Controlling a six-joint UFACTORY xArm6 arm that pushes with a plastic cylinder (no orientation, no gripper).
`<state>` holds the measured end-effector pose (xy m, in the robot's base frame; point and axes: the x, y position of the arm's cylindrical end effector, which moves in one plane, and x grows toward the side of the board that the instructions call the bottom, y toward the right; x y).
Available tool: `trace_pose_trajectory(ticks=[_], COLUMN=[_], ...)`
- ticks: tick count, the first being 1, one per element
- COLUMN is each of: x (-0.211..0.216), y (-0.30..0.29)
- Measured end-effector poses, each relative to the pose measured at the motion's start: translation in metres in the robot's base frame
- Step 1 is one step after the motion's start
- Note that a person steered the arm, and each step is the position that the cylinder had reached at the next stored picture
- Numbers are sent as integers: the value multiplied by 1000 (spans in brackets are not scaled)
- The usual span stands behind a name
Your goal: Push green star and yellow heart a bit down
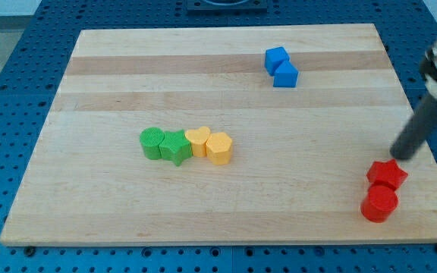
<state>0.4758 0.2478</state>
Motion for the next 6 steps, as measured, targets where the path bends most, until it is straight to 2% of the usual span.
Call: trace_pose_trajectory(ticks=[1,3,4,5,6], x=[-57,-2,-6,-30,-25], y=[-42,-187,-214,-236,-273])
